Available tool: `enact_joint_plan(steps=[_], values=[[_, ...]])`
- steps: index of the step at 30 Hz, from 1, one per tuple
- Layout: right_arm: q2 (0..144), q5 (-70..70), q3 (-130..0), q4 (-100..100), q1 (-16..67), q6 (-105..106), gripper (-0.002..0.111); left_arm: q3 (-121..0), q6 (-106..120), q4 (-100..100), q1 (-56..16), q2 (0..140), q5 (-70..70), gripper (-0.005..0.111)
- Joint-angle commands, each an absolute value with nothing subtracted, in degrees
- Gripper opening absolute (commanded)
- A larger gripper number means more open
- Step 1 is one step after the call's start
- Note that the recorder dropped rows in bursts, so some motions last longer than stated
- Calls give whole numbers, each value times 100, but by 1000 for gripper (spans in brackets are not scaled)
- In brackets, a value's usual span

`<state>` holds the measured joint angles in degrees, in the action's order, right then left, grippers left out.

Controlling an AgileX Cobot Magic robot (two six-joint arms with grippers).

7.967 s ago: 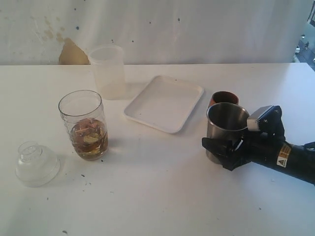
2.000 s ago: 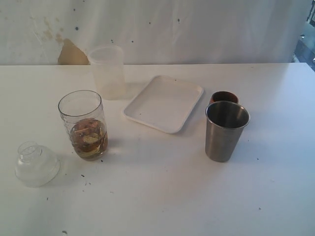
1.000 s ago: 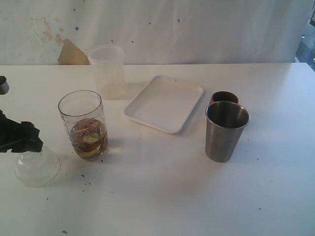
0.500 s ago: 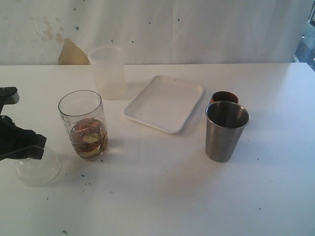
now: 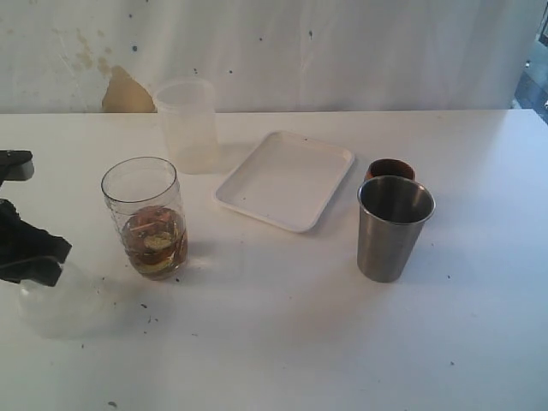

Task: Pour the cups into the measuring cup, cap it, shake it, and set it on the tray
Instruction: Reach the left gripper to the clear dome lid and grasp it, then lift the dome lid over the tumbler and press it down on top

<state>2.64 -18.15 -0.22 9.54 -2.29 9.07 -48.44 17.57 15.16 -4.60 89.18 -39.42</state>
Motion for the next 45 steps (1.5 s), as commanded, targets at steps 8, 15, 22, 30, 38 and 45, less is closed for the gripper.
enact_joint_plan(steps=[8,15,22,30,38,45], values=[[228,-1777,0,955,-224,888,0,-6387,1174,885,-483,8028,-5731,0],[228,-1777,0,955,-224,888,0,-7672,1023,1102,-763,7996,-6516,0],[228,-1777,0,955,-224,888,0,-8137,606,1144,-1755,8221,-6166,0],[228,-1777,0,955,-224,888,0,-8369,304,667,-2142,9029,-6254,0],[228,-1777,0,955,-224,888,0,-8369,366,717,-2142,9333,-5837,0],[228,-1777,0,955,-224,888,0,-8369,645,971,-2142,9489,-5851,1]])
